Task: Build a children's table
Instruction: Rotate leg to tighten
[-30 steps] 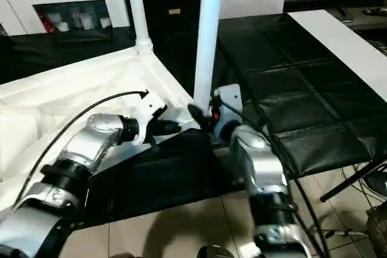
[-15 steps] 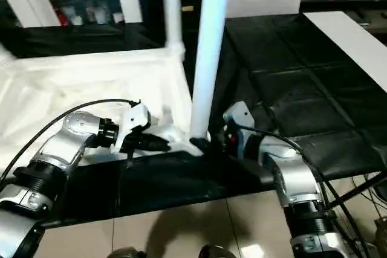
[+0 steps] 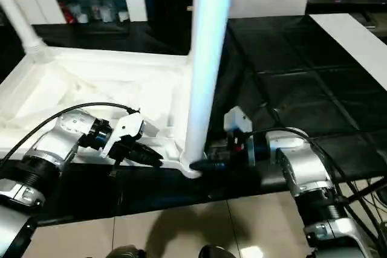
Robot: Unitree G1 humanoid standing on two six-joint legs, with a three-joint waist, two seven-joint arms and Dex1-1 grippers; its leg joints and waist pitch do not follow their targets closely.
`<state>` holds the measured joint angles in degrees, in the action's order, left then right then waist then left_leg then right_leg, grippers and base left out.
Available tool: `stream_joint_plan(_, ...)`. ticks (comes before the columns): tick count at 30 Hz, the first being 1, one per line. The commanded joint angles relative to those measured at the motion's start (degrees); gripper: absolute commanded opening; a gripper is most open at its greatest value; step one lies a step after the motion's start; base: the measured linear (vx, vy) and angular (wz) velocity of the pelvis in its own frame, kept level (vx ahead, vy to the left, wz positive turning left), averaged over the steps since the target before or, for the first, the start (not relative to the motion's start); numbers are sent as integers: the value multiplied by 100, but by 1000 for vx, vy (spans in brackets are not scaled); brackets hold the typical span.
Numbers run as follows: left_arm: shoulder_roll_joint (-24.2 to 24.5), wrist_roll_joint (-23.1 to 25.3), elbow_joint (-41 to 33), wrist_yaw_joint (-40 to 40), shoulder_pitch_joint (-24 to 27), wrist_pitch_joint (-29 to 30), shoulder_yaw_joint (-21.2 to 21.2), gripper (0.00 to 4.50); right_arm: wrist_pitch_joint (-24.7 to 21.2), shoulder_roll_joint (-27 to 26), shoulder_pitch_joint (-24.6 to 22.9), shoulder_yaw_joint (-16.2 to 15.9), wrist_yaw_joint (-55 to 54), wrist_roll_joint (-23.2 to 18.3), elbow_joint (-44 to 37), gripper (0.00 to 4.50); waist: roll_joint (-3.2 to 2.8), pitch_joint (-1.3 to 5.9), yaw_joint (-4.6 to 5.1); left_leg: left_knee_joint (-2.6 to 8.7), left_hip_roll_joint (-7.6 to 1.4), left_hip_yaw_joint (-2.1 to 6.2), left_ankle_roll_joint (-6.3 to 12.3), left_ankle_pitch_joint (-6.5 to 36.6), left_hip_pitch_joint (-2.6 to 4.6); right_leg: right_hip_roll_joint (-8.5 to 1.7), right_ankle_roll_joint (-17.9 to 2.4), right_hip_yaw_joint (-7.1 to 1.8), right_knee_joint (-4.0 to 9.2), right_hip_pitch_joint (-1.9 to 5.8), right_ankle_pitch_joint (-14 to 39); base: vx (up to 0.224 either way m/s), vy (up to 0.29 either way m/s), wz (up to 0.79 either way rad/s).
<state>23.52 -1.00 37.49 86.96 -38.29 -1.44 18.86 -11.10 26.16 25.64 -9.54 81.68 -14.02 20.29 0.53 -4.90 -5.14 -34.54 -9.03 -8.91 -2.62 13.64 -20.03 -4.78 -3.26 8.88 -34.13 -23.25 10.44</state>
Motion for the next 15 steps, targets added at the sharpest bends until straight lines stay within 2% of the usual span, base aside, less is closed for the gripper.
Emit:
stream_joint_plan(1, -75, 83, 3, 315, -54, -101, 277, 0, 13, 81, 115, -80, 183, -62, 90, 372, 71, 401, 34, 343, -532, 112, 1041, -448, -16, -614, -1158, -513, 322, 391, 753, 0, 0, 0)
stream_joint_plan(6, -91, 58, -9, 389, -53, -115, 296, 0, 159, 75, 200, -176, 346, 17, 247, 320, 94, 392, 28, 342, -530, 112, 1030, -471, -16, -610, -1140, -510, 326, 389, 772, 0, 0, 0)
stream_joint_plan(12, -70, 66, 15, 400, -60, -138, 298, 0, 229, 59, 250, -244, 468, 40, 363, 275, 91, 389, 25, 340, -538, 118, 1073, -515, -14, -611, -1147, -508, 317, 385, 718, 0, 0, 0)
stream_joint_plan(15, -63, 70, 19, 395, -57, -136, 296, 0, 261, 29, 281, -269, 470, 43, 424, 253, 85, 385, 20, 348, -536, 119, 1004, -423, -17, -613, -1121, -506, 337, 391, 885, 0, 0, 0)
